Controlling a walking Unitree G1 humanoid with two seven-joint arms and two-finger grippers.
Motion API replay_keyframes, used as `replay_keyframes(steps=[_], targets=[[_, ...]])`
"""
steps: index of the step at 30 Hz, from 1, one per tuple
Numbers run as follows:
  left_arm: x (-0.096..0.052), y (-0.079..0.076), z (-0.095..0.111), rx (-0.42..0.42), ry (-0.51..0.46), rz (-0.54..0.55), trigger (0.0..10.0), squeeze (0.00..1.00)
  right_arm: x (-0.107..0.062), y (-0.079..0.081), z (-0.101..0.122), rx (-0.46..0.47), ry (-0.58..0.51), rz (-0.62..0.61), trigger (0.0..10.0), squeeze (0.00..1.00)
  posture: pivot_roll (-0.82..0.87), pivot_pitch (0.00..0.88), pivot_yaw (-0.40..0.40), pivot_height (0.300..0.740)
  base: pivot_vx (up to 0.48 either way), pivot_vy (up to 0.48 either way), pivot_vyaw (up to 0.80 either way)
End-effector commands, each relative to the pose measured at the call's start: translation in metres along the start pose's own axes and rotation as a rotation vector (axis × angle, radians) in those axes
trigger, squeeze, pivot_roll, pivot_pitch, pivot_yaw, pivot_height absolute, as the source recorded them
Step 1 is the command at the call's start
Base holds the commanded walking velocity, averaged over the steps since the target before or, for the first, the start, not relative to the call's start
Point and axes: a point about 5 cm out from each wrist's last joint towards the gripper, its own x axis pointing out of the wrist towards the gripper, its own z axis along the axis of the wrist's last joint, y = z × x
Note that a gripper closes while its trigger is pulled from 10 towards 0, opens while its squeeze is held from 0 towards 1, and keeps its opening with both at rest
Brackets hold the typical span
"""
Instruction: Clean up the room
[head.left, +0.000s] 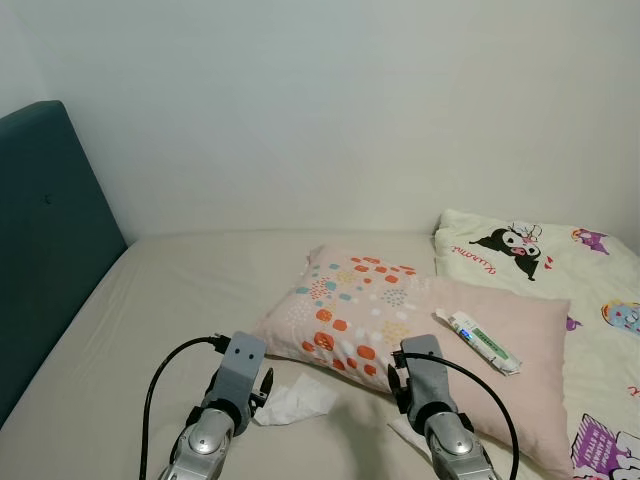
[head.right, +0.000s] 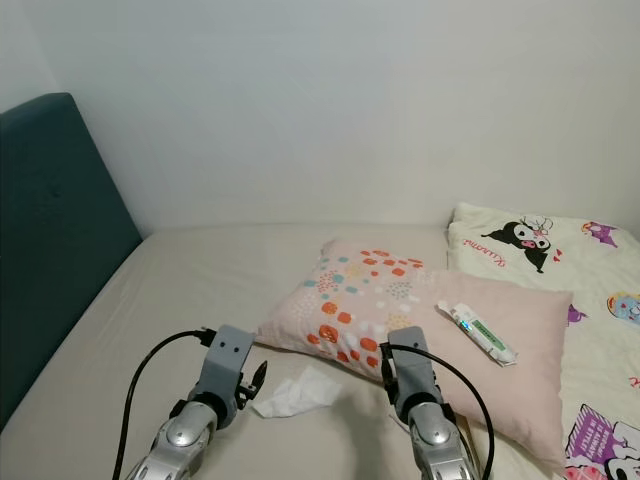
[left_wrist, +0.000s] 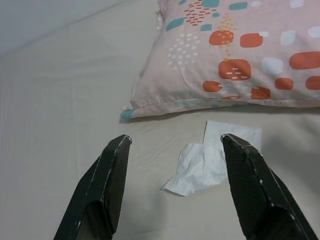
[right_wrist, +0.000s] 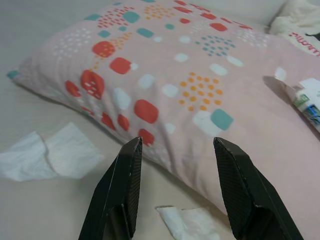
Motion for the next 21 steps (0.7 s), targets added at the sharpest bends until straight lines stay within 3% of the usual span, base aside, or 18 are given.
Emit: replay_keyframes(steps=[1, 20, 21], targets=[[-0.0027, -0.0016, -0.0034, 0.0, 0.012, -0.005, 10.0, 0.0, -0.0008, 0.0035, 0.0006, 0.0, -0.008, 0.012, 10.0, 0.0, -0.04, 0.022, 0.012, 0.74, 0.0, -0.48, 0.0], [-0.0002, 0.0017, -0.0022, 0.016, 0.015, -0.01, 10.0, 0.0, -0.0014, 0.0051, -0.002, 0.012, 0.009, 0.011, 10.0, 0.0, -0.03, 0.03, 0.012, 0.74, 0.0, -0.48, 0.0], [-0.0002, 0.0013, -0.0027, 0.036, 0.015, -0.021, 10.0, 0.0, -0.0017, 0.0054, -0.0024, 0.01, 0.01, 0.012, 10.0, 0.0, -0.04, 0.03, 0.013, 0.74, 0.0, 0.476, 0.0]])
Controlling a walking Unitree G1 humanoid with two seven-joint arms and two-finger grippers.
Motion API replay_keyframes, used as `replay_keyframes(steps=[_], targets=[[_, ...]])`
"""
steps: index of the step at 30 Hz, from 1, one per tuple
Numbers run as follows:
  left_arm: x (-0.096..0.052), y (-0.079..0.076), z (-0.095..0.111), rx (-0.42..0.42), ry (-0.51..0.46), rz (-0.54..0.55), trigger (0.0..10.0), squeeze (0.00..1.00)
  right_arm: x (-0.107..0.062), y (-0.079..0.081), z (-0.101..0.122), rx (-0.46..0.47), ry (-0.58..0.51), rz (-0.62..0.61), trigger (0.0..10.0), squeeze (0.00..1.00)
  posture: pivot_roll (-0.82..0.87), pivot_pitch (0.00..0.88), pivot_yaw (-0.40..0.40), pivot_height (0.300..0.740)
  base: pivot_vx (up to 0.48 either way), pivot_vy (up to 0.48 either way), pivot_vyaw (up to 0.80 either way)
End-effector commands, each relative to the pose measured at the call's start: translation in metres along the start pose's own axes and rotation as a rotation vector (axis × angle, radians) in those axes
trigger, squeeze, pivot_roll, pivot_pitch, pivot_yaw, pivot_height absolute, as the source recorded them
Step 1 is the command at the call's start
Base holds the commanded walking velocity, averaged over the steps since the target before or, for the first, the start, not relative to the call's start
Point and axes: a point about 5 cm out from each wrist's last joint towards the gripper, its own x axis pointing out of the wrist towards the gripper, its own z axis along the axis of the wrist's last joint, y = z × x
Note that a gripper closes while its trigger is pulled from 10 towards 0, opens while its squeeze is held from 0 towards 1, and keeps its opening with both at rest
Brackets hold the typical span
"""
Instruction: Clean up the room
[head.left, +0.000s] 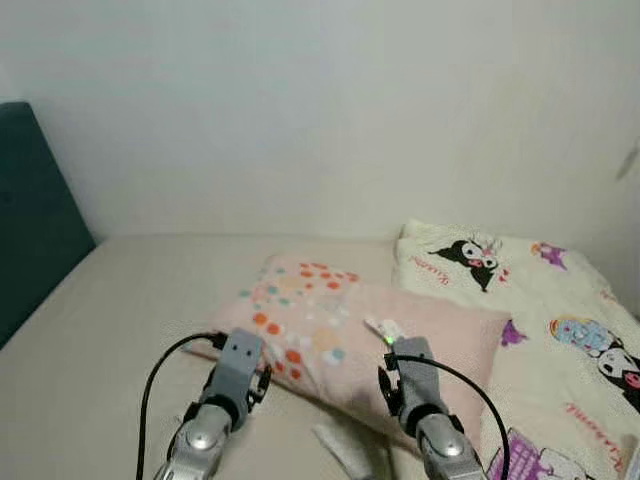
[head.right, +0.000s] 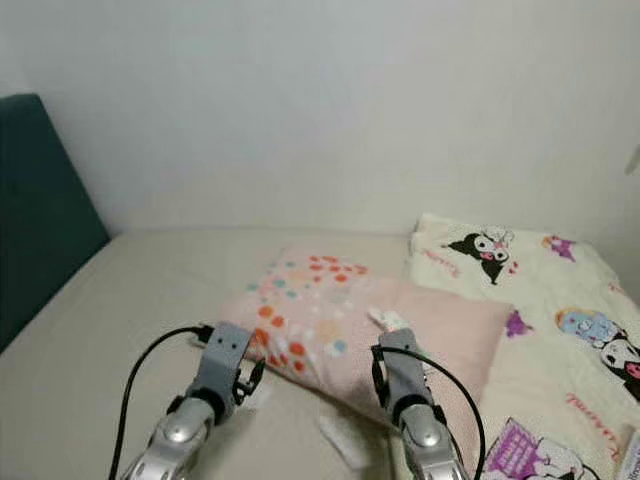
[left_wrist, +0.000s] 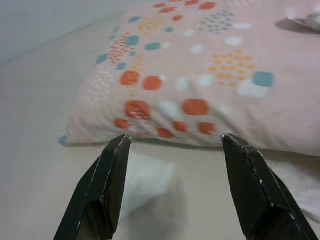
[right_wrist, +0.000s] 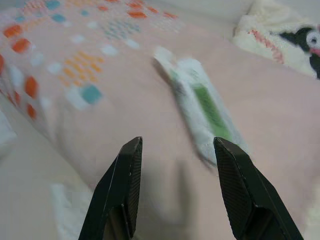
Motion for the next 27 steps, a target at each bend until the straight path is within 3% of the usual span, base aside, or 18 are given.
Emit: replay_keyframes(steps=[1, 10, 14, 27], targets=[[0.0, -0.002, -0.004, 0.03, 0.026, -0.03, 10.0, 0.0, 0.0, -0.002, -0.001, 0.003, 0.006, -0.007, 10.0, 0.0, -0.04, 0.029, 0.014, 0.74, 0.0, 0.476, 0.0], [0.002, -0.004, -0.003, 0.015, 0.026, -0.039, 10.0, 0.0, -0.002, -0.003, -0.003, 0.007, 0.012, -0.017, 10.0, 0.0, -0.04, 0.033, 0.018, 0.74, 0.0, 0.476, 0.0], [0.003, -0.008, -0.003, 0.075, 0.028, -0.035, 10.0, 0.0, -0.002, -0.004, -0.003, 0.006, 0.013, -0.02, 10.0, 0.0, -0.04, 0.036, 0.018, 0.74, 0.0, 0.0, 0.0], [0.001, -0.004, -0.002, 0.065, 0.013, 0.008, 10.0, 0.0, 0.001, -0.015, 0.003, 0.012, -0.008, -0.058, 10.0, 0.0, -0.03, 0.038, 0.019, 0.74, 0.0, 0.0, 0.0]])
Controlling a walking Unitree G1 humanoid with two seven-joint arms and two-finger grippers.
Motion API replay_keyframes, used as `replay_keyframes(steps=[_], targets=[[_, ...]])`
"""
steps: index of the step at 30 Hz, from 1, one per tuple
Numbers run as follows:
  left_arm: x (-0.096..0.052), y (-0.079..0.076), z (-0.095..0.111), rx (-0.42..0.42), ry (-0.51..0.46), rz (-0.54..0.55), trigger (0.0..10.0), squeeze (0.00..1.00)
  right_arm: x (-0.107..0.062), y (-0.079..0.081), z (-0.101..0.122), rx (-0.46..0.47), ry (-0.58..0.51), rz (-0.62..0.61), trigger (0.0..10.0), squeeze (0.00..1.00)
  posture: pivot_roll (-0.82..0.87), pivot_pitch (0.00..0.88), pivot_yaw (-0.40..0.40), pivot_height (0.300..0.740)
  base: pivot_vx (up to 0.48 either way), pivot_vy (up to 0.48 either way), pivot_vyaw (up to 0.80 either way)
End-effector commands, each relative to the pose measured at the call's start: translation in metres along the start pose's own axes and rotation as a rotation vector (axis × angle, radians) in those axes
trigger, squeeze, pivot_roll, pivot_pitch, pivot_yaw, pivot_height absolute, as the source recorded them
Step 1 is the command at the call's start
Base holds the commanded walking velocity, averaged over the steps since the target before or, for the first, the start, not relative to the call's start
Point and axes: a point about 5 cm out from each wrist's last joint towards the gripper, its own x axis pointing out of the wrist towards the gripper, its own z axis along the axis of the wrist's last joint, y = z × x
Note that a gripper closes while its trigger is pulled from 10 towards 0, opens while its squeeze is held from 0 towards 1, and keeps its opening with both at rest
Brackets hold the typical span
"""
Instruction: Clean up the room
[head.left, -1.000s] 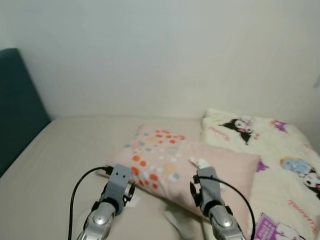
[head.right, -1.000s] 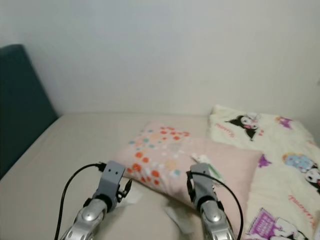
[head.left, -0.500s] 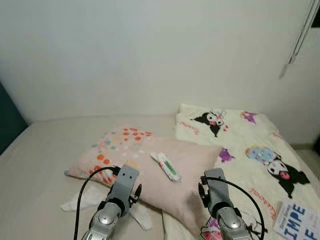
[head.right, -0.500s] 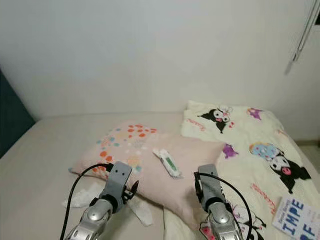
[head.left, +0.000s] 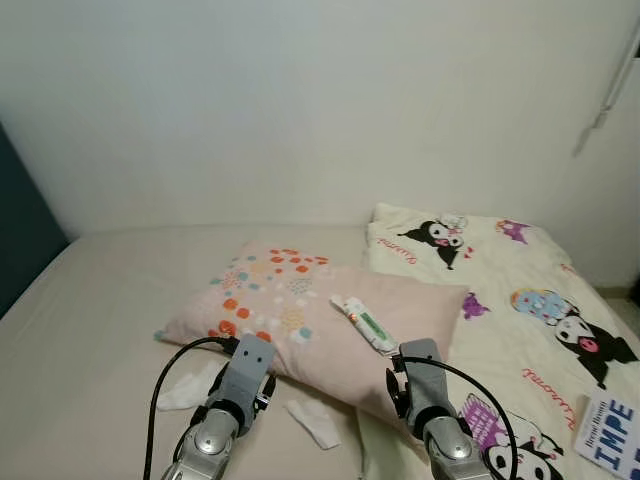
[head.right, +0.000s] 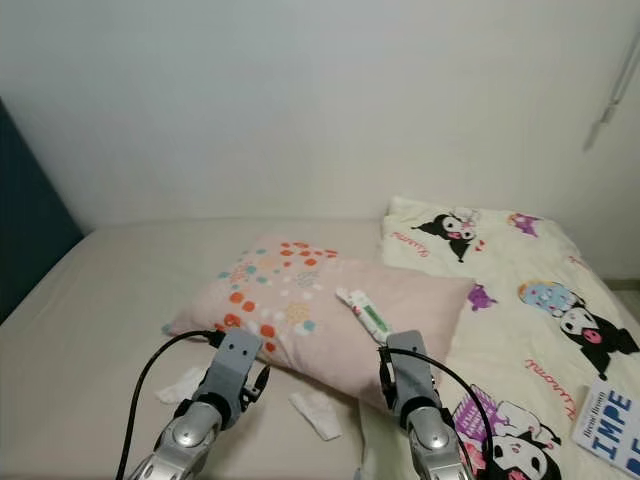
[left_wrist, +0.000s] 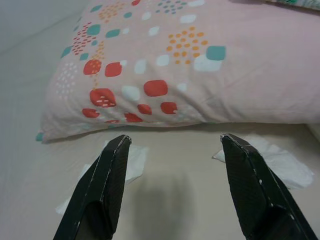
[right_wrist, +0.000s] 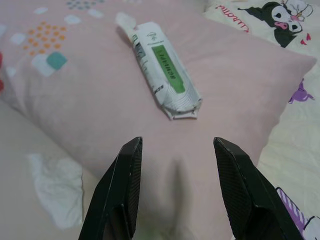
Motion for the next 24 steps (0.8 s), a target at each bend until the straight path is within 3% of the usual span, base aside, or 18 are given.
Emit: replay_keyframes(steps=[1, 7, 11, 24], targets=[[0.0, 0.003, -0.002, 0.01, 0.008, 0.011, 10.0, 0.0, 0.003, -0.008, 0.006, 0.021, -0.013, -0.032, 10.0, 0.0, -0.03, 0.039, 0.019, 0.74, 0.0, 0.0, 0.0], [0.001, 0.005, -0.001, 0.002, 0.014, 0.021, 10.0, 0.0, 0.01, -0.017, 0.021, 0.029, -0.044, -0.055, 10.0, 0.0, -0.03, 0.044, 0.024, 0.74, 0.0, 0.0, 0.0], [0.002, 0.007, 0.001, -0.012, 0.015, 0.033, 10.0, 0.0, 0.025, -0.03, 0.047, -0.007, -0.088, -0.036, 10.0, 0.0, -0.03, 0.052, 0.007, 0.74, 0.0, 0.0, 0.0], [-0.004, 0.023, 0.012, -0.039, -0.05, 0.118, 10.0, 0.0, 0.04, -0.032, 0.074, -0.108, -0.083, 0.126, 10.0, 0.0, 0.0, 0.11, -0.064, 0.74, 0.0, 0.0, 0.0]])
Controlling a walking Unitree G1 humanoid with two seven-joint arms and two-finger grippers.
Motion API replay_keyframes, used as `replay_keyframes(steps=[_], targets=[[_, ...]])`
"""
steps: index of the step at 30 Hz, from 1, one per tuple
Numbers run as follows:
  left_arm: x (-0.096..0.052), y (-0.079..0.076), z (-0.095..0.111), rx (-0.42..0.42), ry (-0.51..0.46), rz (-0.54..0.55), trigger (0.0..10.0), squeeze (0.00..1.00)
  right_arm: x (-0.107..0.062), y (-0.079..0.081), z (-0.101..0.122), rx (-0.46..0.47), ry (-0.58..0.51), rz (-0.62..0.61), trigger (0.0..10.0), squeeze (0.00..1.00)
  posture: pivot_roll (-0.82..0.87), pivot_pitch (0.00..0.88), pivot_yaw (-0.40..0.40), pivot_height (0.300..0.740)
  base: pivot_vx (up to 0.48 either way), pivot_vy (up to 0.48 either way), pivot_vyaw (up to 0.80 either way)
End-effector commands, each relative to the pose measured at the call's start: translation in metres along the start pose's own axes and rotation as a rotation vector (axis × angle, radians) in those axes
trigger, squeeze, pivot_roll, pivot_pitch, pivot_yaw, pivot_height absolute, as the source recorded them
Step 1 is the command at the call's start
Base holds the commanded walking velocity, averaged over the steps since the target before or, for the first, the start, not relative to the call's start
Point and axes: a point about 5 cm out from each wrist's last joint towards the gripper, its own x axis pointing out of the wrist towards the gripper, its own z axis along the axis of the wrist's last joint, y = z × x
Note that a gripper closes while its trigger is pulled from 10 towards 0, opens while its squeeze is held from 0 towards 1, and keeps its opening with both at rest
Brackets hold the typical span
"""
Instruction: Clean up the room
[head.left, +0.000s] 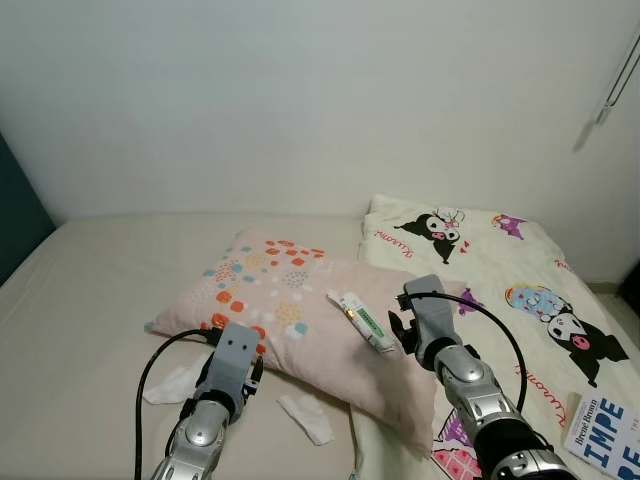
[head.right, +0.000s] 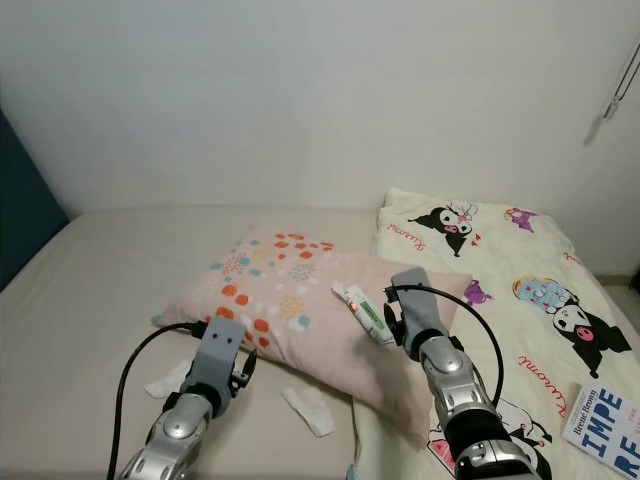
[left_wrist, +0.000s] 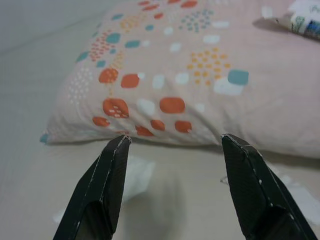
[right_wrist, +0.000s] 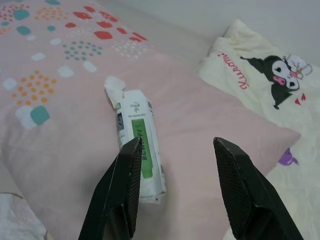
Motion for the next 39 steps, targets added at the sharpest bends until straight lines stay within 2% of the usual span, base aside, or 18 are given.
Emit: replay_keyframes(steps=[1, 3, 4, 5, 11, 13, 16, 18, 19, 20, 21, 23, 24, 30, 31, 37, 38, 39], targets=[[-0.003, 0.003, -0.004, 0.004, 0.017, 0.005, 10.0, 0.0, 0.0, -0.002, -0.003, -0.003, 0.023, 0.005, 10.0, 0.0, 0.0, 0.11, -0.064, 0.74, 0.0, 0.0, 0.0], [-0.004, 0.006, 0.001, -0.001, -0.004, 0.003, 10.0, 0.0, 0.002, -0.005, 0.0, -0.008, 0.02, 0.005, 10.0, 0.01, 0.01, 0.131, -0.061, 0.74, 0.0, 0.0, 0.0], [-0.004, 0.007, 0.004, -0.006, -0.015, -0.008, 10.0, 0.0, 0.003, -0.007, 0.001, -0.002, 0.023, -0.005, 10.0, 0.66, 0.02, 0.147, -0.058, 0.74, 0.0, 0.0, 0.0], [-0.004, 0.008, 0.007, -0.012, -0.028, -0.02, 10.0, 0.0, 0.004, -0.01, 0.002, 0.0, 0.023, -0.015, 10.0, 1.0, 0.02, 0.163, -0.056, 0.74, 0.0, 0.0, 0.0], [-0.006, 0.009, 0.015, -0.023, -0.062, -0.063, 10.0, 0.0, 0.005, -0.015, 0.005, 0.004, 0.026, -0.027, 10.0, 1.0, 0.03, 0.195, -0.056, 0.74, 0.0, 0.0, 0.0], [-0.009, 0.006, 0.024, -0.037, -0.11, -0.131, 10.0, 0.0, 0.006, -0.019, 0.007, 0.015, 0.031, -0.029, 10.0, 1.0, 0.04, 0.225, -0.058, 0.74, 0.0, 0.0, 0.0], [-0.011, 0.004, 0.029, -0.031, -0.139, -0.162, 10.0, 0.0, 0.007, -0.021, 0.009, 0.038, 0.032, -0.032, 10.0, 1.0, 0.04, 0.231, -0.059, 0.74, 0.0, 0.0, 0.0], [-0.018, -0.003, 0.045, -0.036, -0.222, -0.273, 10.0, 0.0, 0.009, -0.023, 0.012, 0.086, 0.042, -0.031, 10.0, 1.0, 0.06, 0.268, -0.063, 0.74, 0.0, 0.0, 0.0], [-0.018, -0.003, 0.045, -0.036, -0.222, -0.273, 10.0, 0.0, 0.009, -0.023, 0.012, 0.086, 0.042, -0.031, 10.0, 1.0, 0.06, 0.268, -0.063, 0.74, 0.0, 0.0, 0.0], [-0.022, -0.007, 0.052, -0.03, -0.258, -0.323, 10.0, 0.0, 0.01, -0.024, 0.014, 0.103, 0.042, -0.028, 10.0, 1.0, 0.07, 0.283, -0.065, 0.74, 0.0, 0.0, 0.0], [-0.029, -0.012, 0.062, -0.019, -0.308, -0.393, 10.0, 0.0, 0.012, -0.026, 0.019, 0.11, 0.042, -0.03, 10.0, 0.18, 0.08, 0.302, -0.066, 0.74, 0.0, 0.0, 0.0], [-0.031, -0.013, 0.065, -0.018, -0.321, -0.412, 10.0, 0.0, 0.013, -0.027, 0.02, 0.108, 0.042, -0.032, 10.0, 0.18, 0.08, 0.302, -0.066, 0.74, 0.0, 0.0, 0.0], [-0.035, -0.015, 0.071, -0.016, -0.344, -0.441, 10.0, 0.0, 0.013, -0.029, 0.022, 0.101, 0.048, -0.037, 10.0, 0.0, 0.09, 0.324, -0.071, 0.74, 0.0, 0.0, 0.0], [-0.049, -0.026, 0.085, -0.001, -0.397, -0.551, 10.0, 0.0, 0.014, -0.032, 0.024, 0.107, 0.067, -0.042, 10.0, 0.0, 0.11, 0.359, -0.069, 0.74, 0.0, 0.0, 0.0], [-0.06, -0.035, 0.093, 0.014, -0.42, -0.626, 10.0, 0.0, 0.015, -0.033, 0.025, 0.101, 0.081, -0.04, 10.0, 0.0, 0.13, 0.384, -0.068, 0.74, 0.0, 0.0, 0.0], [-0.067, -0.04, 0.098, 0.025, -0.436, -0.657, 10.0, 0.0, 0.016, -0.035, 0.027, 0.096, 0.087, -0.043, 10.0, 0.0, 0.14, 0.396, -0.065, 0.74, 0.0, 0.0, 0.0], [-0.07, -0.041, 0.101, 0.038, -0.448, -0.665, 10.0, 0.0, 0.016, -0.037, 0.027, 0.089, 0.089, -0.053, 10.0, 0.3, 0.15, 0.407, -0.062, 0.74, 0.0, 0.0, 0.0], [-0.07, -0.039, 0.103, 0.075, -0.457, -0.635, 10.0, 0.0, 0.016, -0.042, 0.031, 0.041, 0.083, -0.093, 10.0, 0.49, 0.13, 0.404, -0.058, 0.74, 0.0, 0.0, 0.0]])
